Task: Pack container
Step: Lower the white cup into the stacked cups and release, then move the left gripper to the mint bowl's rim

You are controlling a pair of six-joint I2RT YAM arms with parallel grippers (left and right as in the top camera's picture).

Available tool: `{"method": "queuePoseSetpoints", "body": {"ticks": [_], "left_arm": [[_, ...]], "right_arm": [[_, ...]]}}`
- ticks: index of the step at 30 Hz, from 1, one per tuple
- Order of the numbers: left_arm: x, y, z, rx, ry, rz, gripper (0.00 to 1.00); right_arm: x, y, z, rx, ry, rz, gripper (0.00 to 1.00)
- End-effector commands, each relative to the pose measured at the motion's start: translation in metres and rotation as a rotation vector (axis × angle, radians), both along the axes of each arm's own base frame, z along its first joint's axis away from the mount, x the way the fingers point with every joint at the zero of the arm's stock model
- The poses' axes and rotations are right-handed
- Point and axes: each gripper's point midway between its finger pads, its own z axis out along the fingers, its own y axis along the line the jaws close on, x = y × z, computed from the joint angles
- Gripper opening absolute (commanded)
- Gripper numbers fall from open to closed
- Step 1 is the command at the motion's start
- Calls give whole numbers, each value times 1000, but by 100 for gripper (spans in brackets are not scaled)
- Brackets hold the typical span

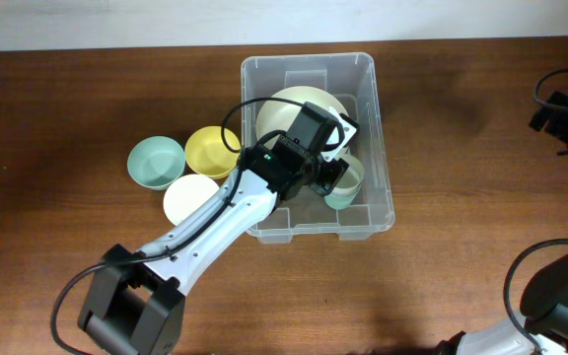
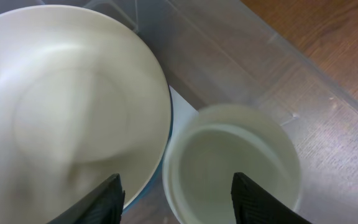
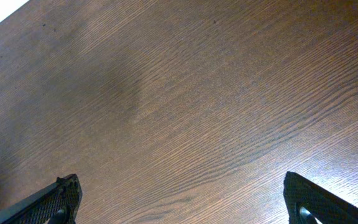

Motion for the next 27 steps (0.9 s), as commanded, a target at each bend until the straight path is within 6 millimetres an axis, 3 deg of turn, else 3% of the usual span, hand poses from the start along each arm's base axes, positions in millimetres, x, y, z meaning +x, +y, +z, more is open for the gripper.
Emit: {"method": "queuePoseSetpoints", "body": {"ticks": [1, 5, 7, 11, 12, 13, 16, 17, 20, 22, 27], "left_arm": [[16, 8, 14, 2, -50, 38, 60], [37, 36, 42, -42, -87, 162, 61], [52, 65, 57, -71, -102, 281, 61], [73, 152, 73, -129, -57, 576, 63], [76, 188, 70, -137, -22, 685, 65], [77, 200, 68, -137, -8, 723, 65], [76, 276, 51, -111, 71, 919, 70], [73, 304, 41, -93, 104, 985, 75], [62, 352, 15, -84, 204, 1139, 77], [57, 369, -2, -92, 272, 1186, 78], [54, 374, -52, -168, 465, 1183, 78]], "right_arm": [[0, -3, 16, -26, -31, -10, 99], [0, -3, 16, -26, -31, -10, 99], [0, -3, 16, -26, -31, -10, 99], [0, -3, 17, -26, -32, -10, 99], [0, -3, 16, -26, -31, -10, 99], [0, -3, 16, -26, -31, -10, 99], [0, -3, 16, -26, -31, -10, 99], [0, -3, 16, -26, -31, -10, 99], [0, -3, 16, -26, -31, -10, 99], [0, -3, 16, -26, -31, -10, 99], [0, -3, 16, -26, -31, -10, 99]]}}
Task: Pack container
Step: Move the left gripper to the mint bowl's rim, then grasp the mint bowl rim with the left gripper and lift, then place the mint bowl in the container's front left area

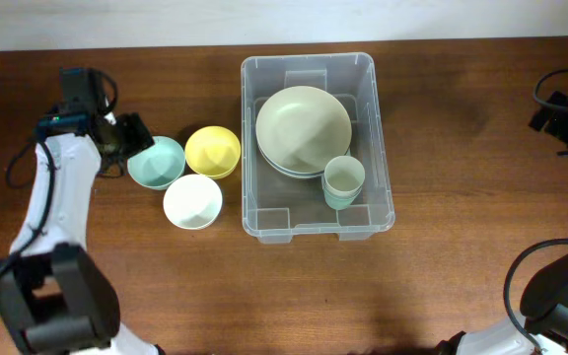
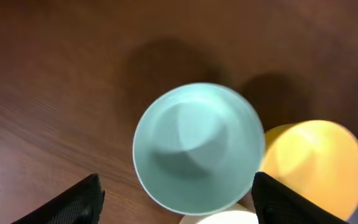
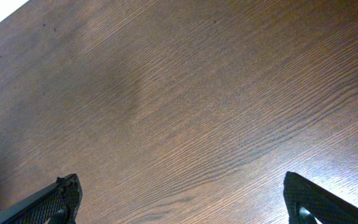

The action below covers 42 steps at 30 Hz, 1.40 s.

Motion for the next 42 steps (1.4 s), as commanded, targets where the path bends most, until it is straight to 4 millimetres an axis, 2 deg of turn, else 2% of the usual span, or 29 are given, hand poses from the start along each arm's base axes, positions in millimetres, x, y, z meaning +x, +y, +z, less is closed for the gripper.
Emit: {"method": "queuePoseSetpoints", "body": {"ticks": [1, 5, 9, 10, 11, 13, 14, 16, 19, 22, 23, 24, 27, 28, 29, 31, 33, 37, 42], "left_arm": [[0, -7, -42, -126, 90, 10, 78], [-10, -8, -97, -149, 227, 20, 78], [-17, -9, -125, -161, 297, 26, 77], [-18, -9, -130, -163, 307, 26, 72], [-18, -8, -131, -163, 310, 27, 64], [-19, -5, -131, -155, 311, 29, 8], [-19, -5, -130, -155, 309, 31, 1], [-19, 3, -125, -152, 297, 46, 0], [-18, 20, -104, -141, 249, 68, 1], [-14, 31, -66, -123, 155, 84, 1], [-10, 32, -25, -100, 56, 79, 0], [-9, 29, -9, -95, 19, 71, 1], [-7, 1, 48, -109, -126, -3, 0], [-8, -15, 70, -102, -178, -45, 1], [-10, -42, 91, -97, -228, -111, 1], [-12, -80, 104, -100, -256, -204, 1], [-17, -121, 102, -113, -245, -302, 0], [-34, -177, 87, -92, -176, -437, 0], [-61, -220, 69, -59, -85, -558, 0]], "right_arm": [[0, -3, 16, -26, -31, -10, 99], [0, -3, 16, -26, -31, -10, 99], [0, -3, 17, -26, -32, -10, 99], [0, -3, 16, -26, -31, -10, 99], [0, -3, 16, -26, -31, -10, 99], [0, -3, 16, -26, -31, -10, 99], [0, -3, 16, -26, -31, -10, 99], [0, -3, 16, -26, -31, -10, 99], [0, -3, 16, -26, -31, -10, 99], [0, -3, 16, -26, -31, -10, 99], [0, -3, 16, -26, -31, -10, 99], [0, -3, 16, -26, -31, -10, 99], [0, -3, 16, -26, -31, -10, 99], [0, -3, 16, -26, -31, -10, 99], [0, -3, 16, -26, -31, -10, 99], [0, -3, 16, -26, -31, -10, 99], [0, -3, 16, -26, -31, -10, 99], [0, -3, 16, -26, -31, -10, 99], [0, -3, 16, -26, -31, -10, 99]]}}
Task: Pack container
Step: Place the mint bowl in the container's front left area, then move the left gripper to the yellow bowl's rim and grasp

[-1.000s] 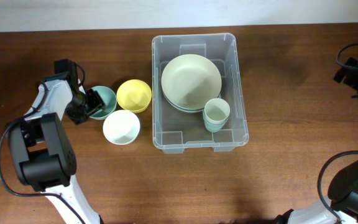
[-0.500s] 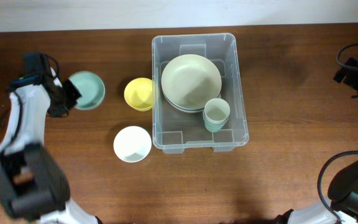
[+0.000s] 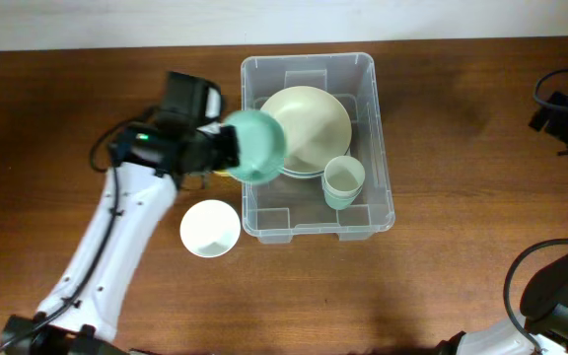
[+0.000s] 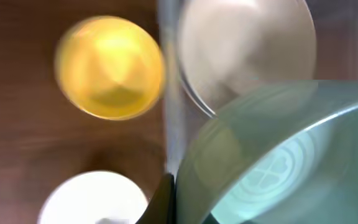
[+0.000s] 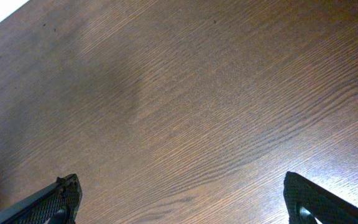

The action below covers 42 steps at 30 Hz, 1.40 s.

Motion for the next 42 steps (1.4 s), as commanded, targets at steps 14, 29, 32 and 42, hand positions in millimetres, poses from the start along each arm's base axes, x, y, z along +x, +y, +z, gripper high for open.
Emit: {"method": "queuePoseSetpoints", "body": {"ticks": [14, 29, 32, 42], "left_arm": [[-25, -50, -54, 193, 108, -155, 22], [41, 50, -12, 130, -18, 143, 84], [51, 81, -18, 132, -9, 219, 84], [77, 82, -126, 39, 206, 246, 87]], "right_arm": [[0, -3, 16, -26, -31, -10, 99], [0, -3, 16, -26, -31, -10, 99], [0, -3, 16, -26, -31, -10, 99], [0, -3, 16, -26, -31, -10, 99]]}}
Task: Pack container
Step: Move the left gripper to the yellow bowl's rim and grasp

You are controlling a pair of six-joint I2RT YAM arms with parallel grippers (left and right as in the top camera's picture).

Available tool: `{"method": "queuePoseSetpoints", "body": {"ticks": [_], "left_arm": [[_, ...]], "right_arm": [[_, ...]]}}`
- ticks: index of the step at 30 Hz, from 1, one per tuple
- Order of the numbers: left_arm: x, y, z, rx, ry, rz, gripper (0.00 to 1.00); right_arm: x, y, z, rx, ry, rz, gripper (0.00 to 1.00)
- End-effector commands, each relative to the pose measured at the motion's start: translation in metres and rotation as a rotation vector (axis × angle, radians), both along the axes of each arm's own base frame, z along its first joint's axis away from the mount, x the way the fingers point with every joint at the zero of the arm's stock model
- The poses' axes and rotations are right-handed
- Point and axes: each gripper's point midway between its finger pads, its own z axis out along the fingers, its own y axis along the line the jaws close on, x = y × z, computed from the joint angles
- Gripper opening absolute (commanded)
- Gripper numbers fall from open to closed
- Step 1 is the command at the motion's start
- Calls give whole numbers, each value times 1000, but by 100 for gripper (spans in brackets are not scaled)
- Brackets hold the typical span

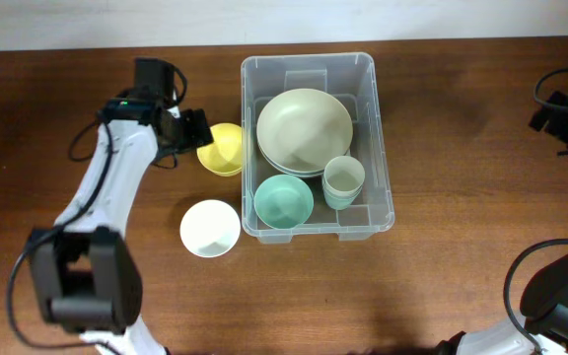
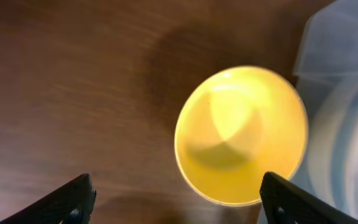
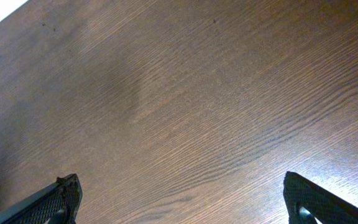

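The clear plastic container (image 1: 309, 61) holds a stack of cream plates (image 1: 304, 123), a pale green cup (image 1: 343, 180) and a teal bowl (image 1: 283, 200) at its front left. A yellow bowl (image 1: 221, 148) sits on the table against the container's left wall, and a white bowl (image 1: 210, 228) lies nearer the front. My left gripper (image 1: 187, 136) hangs open just left of the yellow bowl (image 2: 241, 134), its fingertips (image 2: 73, 200) wide apart and holding nothing. My right gripper (image 3: 179, 199) is open over bare wood at the far right.
The wooden table (image 1: 461, 276) runs to a pale wall at the back edge. My right arm (image 1: 560, 113) stays near the right edge, well away from the container.
The teal bowl, held in my left gripper over the container's left edge before, now sits inside at the front left. The left gripper is open and back beside the yellow bowl.
My left gripper was open inside the container over the cup. Then it was open above the teal bowl on the table's left. Then it held that bowl at the container's edge. Now the bowl lies in the container. The right arm stayed still.
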Motion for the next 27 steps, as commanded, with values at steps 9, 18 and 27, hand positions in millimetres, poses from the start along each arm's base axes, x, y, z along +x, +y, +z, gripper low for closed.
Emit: {"method": "queuePoseSetpoints", "body": {"ticks": [9, 18, 27], "left_arm": [[6, 3, -78, -51, 145, 26, 69], [8, 2, -98, -75, 170, 25, 43], [19, 10, -85, -74, 122, 36, 1]], "right_arm": [[0, -3, 16, -25, -31, -10, 99], [0, -3, 16, -25, -31, -10, 99], [0, -3, 16, -25, -31, -10, 99]]}}
